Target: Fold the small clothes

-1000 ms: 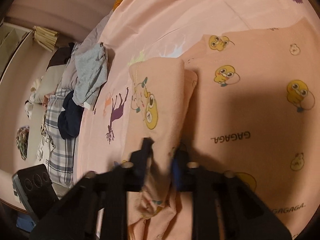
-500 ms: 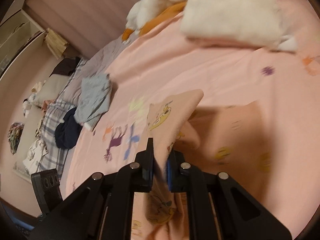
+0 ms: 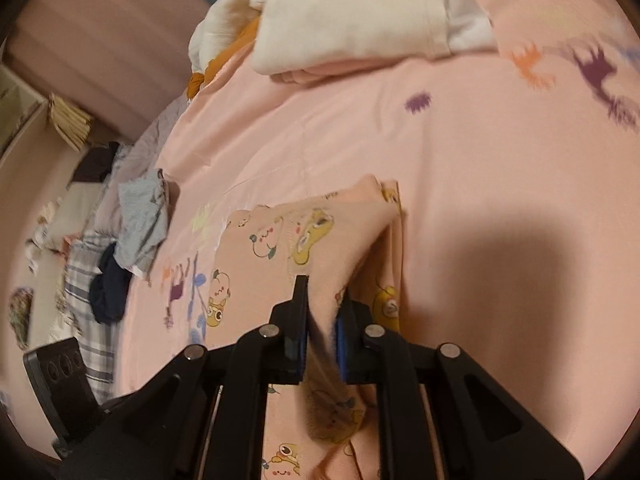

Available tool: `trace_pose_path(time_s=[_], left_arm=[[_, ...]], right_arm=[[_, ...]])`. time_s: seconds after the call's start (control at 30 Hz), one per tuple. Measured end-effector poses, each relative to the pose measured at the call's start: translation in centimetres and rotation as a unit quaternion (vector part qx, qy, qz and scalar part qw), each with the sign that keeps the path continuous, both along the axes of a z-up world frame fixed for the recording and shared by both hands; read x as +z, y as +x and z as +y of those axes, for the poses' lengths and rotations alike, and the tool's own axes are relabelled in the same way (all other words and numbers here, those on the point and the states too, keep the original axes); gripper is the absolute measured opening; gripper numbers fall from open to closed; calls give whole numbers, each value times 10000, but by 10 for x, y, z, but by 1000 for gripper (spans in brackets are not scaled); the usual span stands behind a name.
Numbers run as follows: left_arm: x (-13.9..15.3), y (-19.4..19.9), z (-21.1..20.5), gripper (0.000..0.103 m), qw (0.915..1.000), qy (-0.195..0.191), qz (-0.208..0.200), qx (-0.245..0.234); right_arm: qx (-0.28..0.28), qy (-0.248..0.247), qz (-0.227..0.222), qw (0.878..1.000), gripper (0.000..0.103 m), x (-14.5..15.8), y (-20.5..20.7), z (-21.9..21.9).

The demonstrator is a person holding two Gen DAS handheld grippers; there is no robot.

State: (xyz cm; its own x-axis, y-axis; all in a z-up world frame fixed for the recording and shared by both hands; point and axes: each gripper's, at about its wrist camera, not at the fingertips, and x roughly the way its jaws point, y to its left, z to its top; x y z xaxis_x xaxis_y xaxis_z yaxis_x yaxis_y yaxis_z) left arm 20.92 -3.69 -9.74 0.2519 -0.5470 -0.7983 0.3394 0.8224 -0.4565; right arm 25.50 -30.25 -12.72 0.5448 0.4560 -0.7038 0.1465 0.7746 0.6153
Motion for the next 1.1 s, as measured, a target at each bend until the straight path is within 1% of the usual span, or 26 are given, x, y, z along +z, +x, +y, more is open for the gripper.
trace_pose_path(time_s=[0.07, 0.17, 0.23, 0.33, 0.43, 0.53, 0.67, 0.77, 0.83, 0.87, 0.93, 0.97, 1.0, 1.03, 1.07, 1.1], left_arm=[[1, -2, -12, 20, 9997, 134, -128, -131], [-5, -8, -30, 20, 9980, 398, -286, -398], [-11, -12, -38, 20, 9961, 596, -367, -529], [-22, -17, -49, 20, 9929, 876, -459, -661], [-25, -19, -52, 20, 9909, 997, -541, -724], [-27, -17, -53, 20, 9904, 1011, -564, -753], [-28, -14, -50, 20, 9922, 909, -479, -711], [-30, -14, -47, 20, 9923, 895, -472, -710], [-29, -14, -49, 20, 9919, 917, -493, -724], [-29, -15, -47, 20, 9919, 919, -495, -726], [-29, -15, -47, 20, 9921, 907, -481, -719], [-29, -15, -47, 20, 9923, 900, -473, -713], [-30, -15, -46, 20, 9924, 893, -466, -705], [-31, -15, -47, 20, 9925, 889, -461, -699], [-31, -16, -47, 20, 9926, 888, -461, -696], [-31, -16, -47, 20, 9925, 889, -464, -702]], right_arm=[[-57, 222, 59, 9997, 16, -5, 0, -4], [-84, 688, 74, 9976, 22, -12, 1, -12], [-48, 1110, 58, 9938, 29, -19, 2, -15], [-123, 1554, 17, 9878, 30, -25, 3, -18], [-295, 1892, -262, 9811, 30, -22, 2, -24], [-452, 2176, -502, 9737, 32, -14, 4, -31], [-624, 2258, -739, 9694, 34, 0, 4, -39], [-772, 2236, -989, 9666, 34, 14, 0, -48], [-840, 2133, -1127, 9668, 34, 25, -5, -53], [-826, 2037, -1179, 9684, 34, 31, -8, -54], [-647, 1726, -1191, 9756, 34, 42, -12, -48], [-483, 1497, -1155, 9808, 34, 46, -13, -43], [-203, 1091, -1093, 9878, 34, 53, -18, -32], [16, 751, -1048, 9917, 34, 55, -22, -24], [265, 333, -1025, 9938, 34, 58, -29, -12], [508, -62, -1021, 9935, 33, 61, -36, 1]])
